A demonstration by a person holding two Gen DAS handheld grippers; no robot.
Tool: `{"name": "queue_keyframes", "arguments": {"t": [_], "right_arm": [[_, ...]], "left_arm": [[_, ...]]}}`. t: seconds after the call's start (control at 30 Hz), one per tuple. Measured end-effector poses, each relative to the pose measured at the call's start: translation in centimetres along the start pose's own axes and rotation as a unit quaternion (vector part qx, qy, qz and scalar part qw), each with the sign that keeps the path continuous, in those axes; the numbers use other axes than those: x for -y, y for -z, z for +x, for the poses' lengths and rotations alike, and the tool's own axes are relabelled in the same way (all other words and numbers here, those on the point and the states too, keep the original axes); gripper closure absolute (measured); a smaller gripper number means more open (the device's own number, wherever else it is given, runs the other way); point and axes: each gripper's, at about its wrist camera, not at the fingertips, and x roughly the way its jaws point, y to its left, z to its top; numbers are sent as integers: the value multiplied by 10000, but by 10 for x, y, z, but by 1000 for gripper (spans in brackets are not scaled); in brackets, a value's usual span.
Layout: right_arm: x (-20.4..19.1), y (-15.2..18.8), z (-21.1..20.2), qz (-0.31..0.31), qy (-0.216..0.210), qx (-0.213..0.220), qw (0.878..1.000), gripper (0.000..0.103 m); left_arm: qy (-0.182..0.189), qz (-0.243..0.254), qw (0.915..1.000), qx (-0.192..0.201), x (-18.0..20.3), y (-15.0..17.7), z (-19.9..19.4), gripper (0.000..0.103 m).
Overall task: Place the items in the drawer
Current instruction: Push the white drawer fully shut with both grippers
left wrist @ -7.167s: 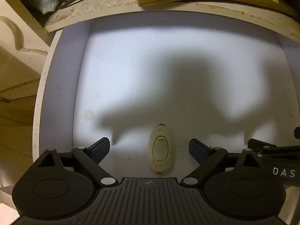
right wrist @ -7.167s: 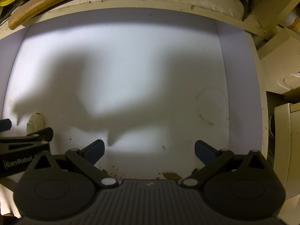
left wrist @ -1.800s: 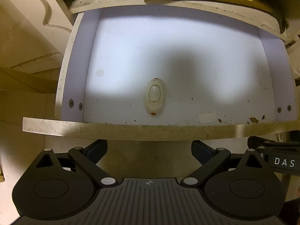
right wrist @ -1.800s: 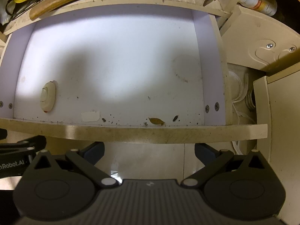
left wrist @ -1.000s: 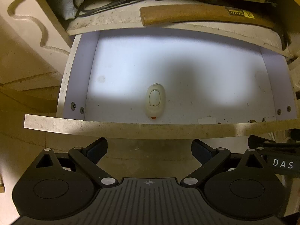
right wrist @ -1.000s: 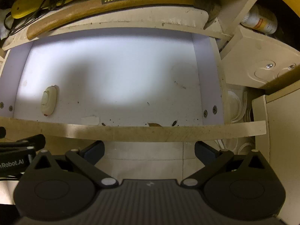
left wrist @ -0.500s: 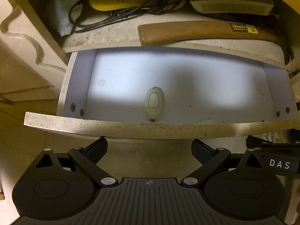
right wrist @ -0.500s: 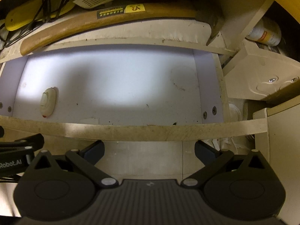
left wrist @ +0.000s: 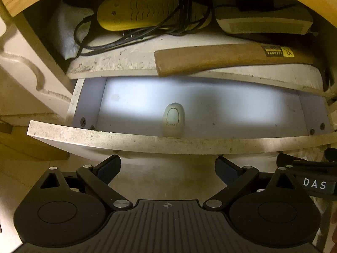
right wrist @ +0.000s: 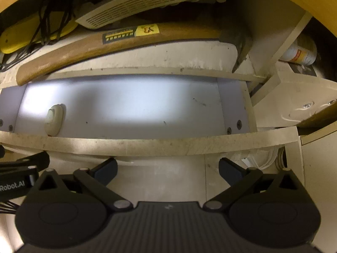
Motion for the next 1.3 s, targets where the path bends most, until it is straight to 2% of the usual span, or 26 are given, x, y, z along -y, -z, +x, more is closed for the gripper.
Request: {"name": "queue_keyframes", "arguments": {"t": [0.4, 1.3], "right_arm": [[4, 11, -6, 51, 13, 194, 9998, 0], [6, 1, -10, -68, 86, 607, 9981, 0]], "left_arm": [[-46, -111, 9998, 154, -2, 4, 2, 4], [-151, 93, 9985, 515, 3, 10, 2, 4]]}}
